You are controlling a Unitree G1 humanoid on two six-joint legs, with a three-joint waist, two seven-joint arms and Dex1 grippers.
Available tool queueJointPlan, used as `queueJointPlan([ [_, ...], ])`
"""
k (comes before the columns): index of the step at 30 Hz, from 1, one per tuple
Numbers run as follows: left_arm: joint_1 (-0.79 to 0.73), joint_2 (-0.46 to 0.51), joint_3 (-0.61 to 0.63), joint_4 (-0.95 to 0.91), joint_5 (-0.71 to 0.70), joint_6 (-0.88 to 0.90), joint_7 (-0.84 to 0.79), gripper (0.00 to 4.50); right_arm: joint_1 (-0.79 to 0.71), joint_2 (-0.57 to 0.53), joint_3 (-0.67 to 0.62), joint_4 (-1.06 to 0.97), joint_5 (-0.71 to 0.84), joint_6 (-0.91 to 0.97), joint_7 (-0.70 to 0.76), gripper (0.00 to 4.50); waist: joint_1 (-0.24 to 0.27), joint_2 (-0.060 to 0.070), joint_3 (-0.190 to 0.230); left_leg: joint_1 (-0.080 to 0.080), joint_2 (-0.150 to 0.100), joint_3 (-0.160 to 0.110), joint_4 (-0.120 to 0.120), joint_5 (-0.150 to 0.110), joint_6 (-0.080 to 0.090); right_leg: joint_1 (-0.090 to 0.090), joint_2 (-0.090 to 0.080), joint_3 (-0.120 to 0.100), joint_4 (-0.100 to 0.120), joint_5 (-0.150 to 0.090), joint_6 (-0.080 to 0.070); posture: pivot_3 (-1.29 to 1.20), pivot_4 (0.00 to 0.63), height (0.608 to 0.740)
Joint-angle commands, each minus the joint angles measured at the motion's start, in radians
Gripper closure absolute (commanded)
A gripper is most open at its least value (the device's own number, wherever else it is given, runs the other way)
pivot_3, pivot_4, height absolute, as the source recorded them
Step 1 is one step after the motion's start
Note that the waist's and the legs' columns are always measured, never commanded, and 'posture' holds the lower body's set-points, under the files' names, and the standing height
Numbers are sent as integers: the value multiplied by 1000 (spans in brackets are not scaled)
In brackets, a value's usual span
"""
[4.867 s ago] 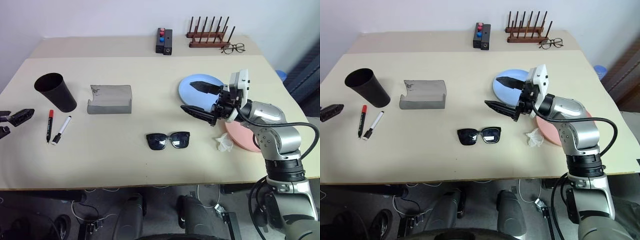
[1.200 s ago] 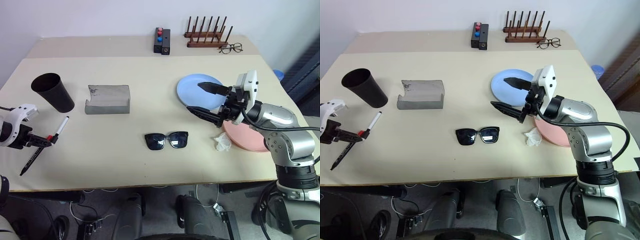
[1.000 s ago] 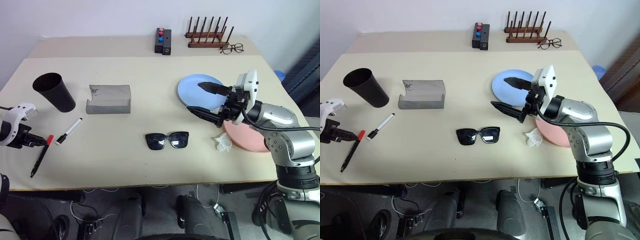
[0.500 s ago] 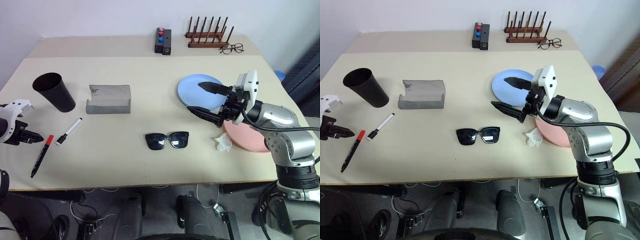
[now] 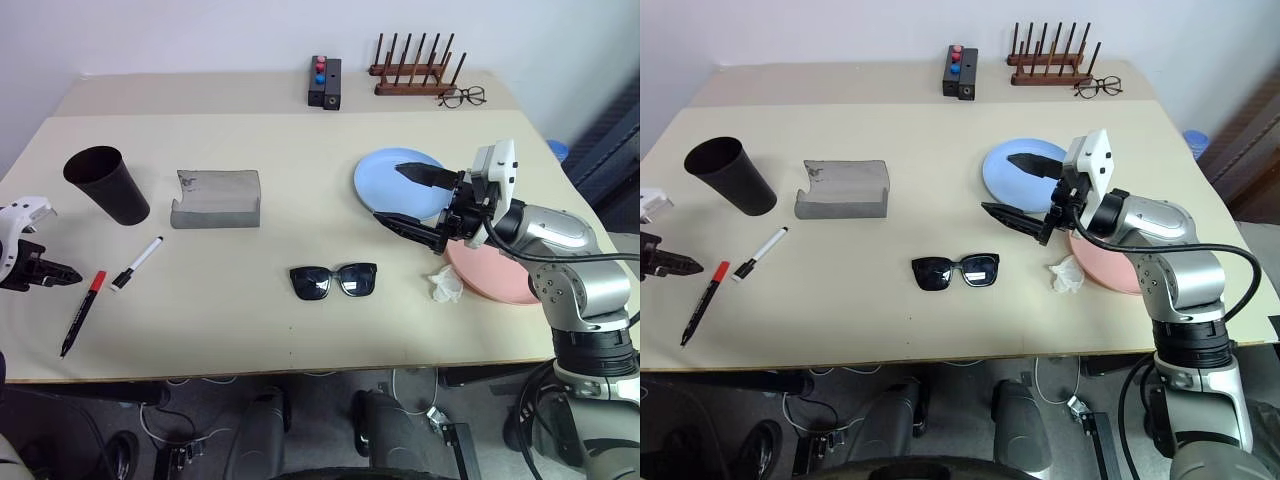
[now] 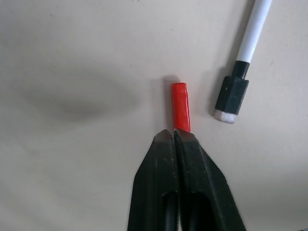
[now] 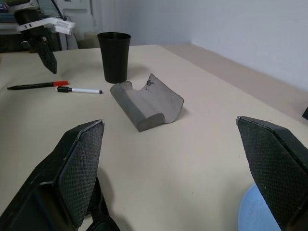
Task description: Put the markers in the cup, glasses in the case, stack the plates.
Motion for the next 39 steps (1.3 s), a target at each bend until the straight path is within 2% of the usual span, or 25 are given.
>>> queueJointPlan([
  [1, 34, 64, 33, -57, -24, 43, -16, 2323, -26, -17, -13, -4, 3, -8, 14, 0, 0, 0, 0, 0, 0, 0, 0, 0, 0, 0, 0, 0, 0, 0, 0, 0, 150, 740],
  [5, 121, 100, 37, -104, -40, 31, -26, 298, -35, -18, -13, 6, 6, -6, 22, 0, 0, 0, 0, 0, 0, 0, 0, 0, 0, 0, 0, 0, 0, -1, -1, 0, 150, 740],
  [6, 142, 103, 46, -113, -46, 27, -18, 61, -37, -19, -13, 7, 6, -6, 24, 0, 0, 0, 0, 0, 0, 0, 0, 0, 0, 0, 0, 0, 0, -1, -1, 0, 150, 740],
  [14, 233, 75, 109, -191, -106, 66, 69, 61, -33, -32, -17, 5, 9, 7, 35, 0, 2, 0, 0, 0, 1, 0, 0, 0, 0, 0, 0, 0, 0, -1, -1, 0, 150, 740],
  [20, 268, 79, 90, -239, -132, 80, 62, 61, -29, -39, -21, 1, 9, 13, 32, 0, 1, 0, 0, 0, 1, 0, 0, 0, 0, 0, 0, 0, 0, -1, -1, 0, 150, 740],
  [22, 264, 70, 89, -240, -132, 86, 80, 567, -24, -40, -23, 0, 7, 10, 30, 0, 1, 0, 0, 0, 1, 0, 0, 0, 0, 0, 0, 0, 0, -1, -1, 0, 150, 740],
  [24, 263, 64, 83, -248, -134, 96, 84, 1357, -18, -41, -25, -3, 6, 8, 26, 0, 1, 0, 0, 0, 1, 0, 0, 0, 0, 0, 0, 0, 0, -1, -1, 0, 150, 740],
  [30, 236, 52, 64, -259, -132, 122, 88, 4438, -10, -41, -30, -8, 7, 5, 17, 0, 2, 0, 0, 0, 1, 0, 0, 0, 0, 0, 0, 0, 0, -1, -1, 0, 150, 740],
  [39, 235, 70, 68, -276, -142, 145, 100, 4438, -3, -46, -33, -6, 1, -1, 12, 0, 0, 0, 0, 0, 1, 0, 0, 0, 0, 0, 0, 0, 0, -1, -1, 0, 150, 740],
])
